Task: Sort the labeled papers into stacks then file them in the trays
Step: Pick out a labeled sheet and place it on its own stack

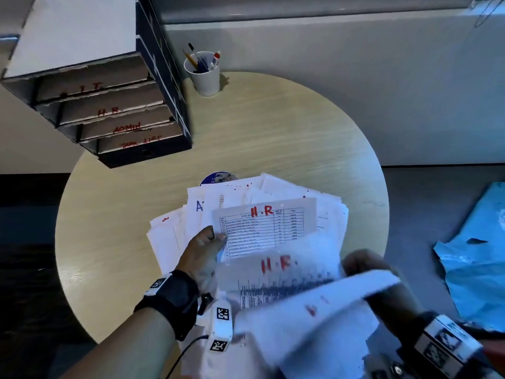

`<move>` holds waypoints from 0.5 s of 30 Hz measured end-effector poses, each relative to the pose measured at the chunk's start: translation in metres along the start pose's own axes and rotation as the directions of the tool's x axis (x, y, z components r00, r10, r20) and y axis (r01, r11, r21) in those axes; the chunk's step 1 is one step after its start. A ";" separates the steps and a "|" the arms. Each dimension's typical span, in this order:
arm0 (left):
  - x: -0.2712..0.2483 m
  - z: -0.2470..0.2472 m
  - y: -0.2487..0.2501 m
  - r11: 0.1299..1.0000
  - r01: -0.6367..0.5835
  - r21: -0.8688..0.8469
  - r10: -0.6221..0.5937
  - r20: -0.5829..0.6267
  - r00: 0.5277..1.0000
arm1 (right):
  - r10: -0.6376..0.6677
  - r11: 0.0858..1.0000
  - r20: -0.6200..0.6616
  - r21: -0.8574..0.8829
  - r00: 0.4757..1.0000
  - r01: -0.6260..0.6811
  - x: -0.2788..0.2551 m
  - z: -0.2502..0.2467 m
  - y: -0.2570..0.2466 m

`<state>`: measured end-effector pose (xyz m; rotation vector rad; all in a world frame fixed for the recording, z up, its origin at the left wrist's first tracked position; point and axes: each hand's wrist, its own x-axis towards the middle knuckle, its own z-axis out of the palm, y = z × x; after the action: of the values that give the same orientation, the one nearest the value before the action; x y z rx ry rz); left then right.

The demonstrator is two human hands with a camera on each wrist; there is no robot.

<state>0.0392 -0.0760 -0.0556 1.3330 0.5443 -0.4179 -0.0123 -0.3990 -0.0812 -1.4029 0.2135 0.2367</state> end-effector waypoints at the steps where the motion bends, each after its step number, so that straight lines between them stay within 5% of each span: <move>1: -0.001 0.000 0.002 0.999 -0.006 0.031 0.005 0.042 0.999 | 0.032 0.998 -0.006 -0.050 0.999 -0.033 0.002 0.002 -0.001; 6: -0.012 0.000 -0.002 1.000 0.004 0.024 -0.010 0.260 0.966 | 0.224 0.959 -0.089 -0.159 0.971 -0.236 0.015 0.019 -0.009; 10: -0.011 -0.001 -0.007 0.997 0.075 0.014 -0.076 0.200 0.977 | 0.267 0.928 -0.159 -0.225 0.951 -0.298 0.014 0.021 -0.010; 15: -0.017 0.010 -0.015 0.975 0.204 -0.089 -0.183 0.199 0.963 | 0.241 0.961 -0.307 -0.058 0.920 -0.272 0.026 0.040 -0.031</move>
<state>0.0186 -0.0890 -0.0559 1.1247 0.5320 -0.6606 0.0216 -0.3635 -0.0526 -1.5068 0.6468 0.2540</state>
